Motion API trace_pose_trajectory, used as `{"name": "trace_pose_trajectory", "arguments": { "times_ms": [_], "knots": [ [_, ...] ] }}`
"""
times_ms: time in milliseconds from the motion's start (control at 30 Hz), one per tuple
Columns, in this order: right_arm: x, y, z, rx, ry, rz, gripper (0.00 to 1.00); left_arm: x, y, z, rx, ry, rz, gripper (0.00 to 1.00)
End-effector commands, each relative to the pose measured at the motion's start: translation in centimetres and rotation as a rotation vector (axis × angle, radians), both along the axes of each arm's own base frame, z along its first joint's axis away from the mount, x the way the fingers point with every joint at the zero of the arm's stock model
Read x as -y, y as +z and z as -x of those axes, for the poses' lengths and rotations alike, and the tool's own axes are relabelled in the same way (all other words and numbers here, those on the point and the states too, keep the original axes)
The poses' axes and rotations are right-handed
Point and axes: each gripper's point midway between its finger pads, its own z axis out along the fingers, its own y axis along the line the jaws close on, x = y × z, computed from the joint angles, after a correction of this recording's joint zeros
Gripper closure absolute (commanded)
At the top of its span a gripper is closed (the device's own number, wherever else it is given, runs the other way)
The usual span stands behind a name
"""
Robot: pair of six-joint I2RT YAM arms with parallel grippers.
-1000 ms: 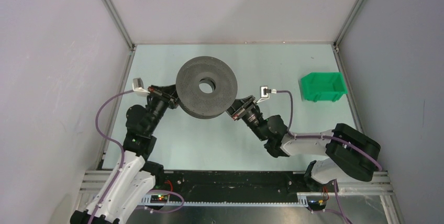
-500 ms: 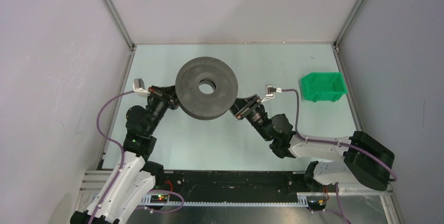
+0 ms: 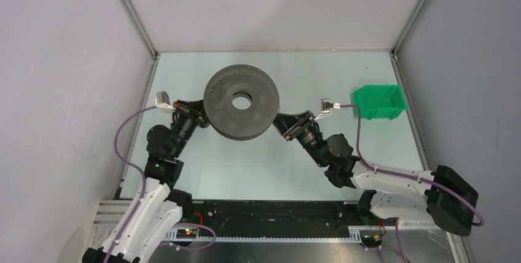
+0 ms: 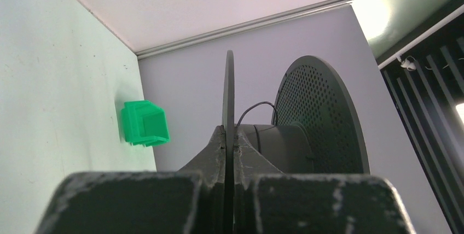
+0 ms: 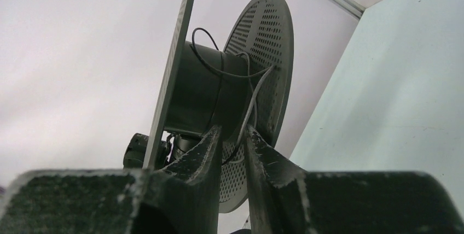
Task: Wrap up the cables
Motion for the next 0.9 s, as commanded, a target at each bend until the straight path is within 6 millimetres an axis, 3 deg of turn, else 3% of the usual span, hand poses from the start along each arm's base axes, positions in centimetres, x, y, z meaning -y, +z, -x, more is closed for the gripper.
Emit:
{"name": "trace_pose_trajectory", "arguments": {
  "times_ms": [0,433,667,867],
  "knots": [
    [0.9,-1.8,-0.4,-0.041,-0.047,0.080,0.74,-0.1,5.4,2.3,0.153,-0.050,0.112,1.00],
    [1.8,-2.6,1.3,-0.087,-0.004,0.067,0.74,-0.2,5.5,2.2,0.160,-0.040,0.113,1.00],
    [1.9,-2.0,1.8,-0.042,0.003,0.053,1.00,-0.3,5.5,2.2,0.160,-0.035,0.114,1.00],
    [1.5,-0.2,2.2,0.028,0.015,0.006,1.00,-0.3,5.5,2.1,0.163,-0.029,0.108,1.00]
  ]
}}
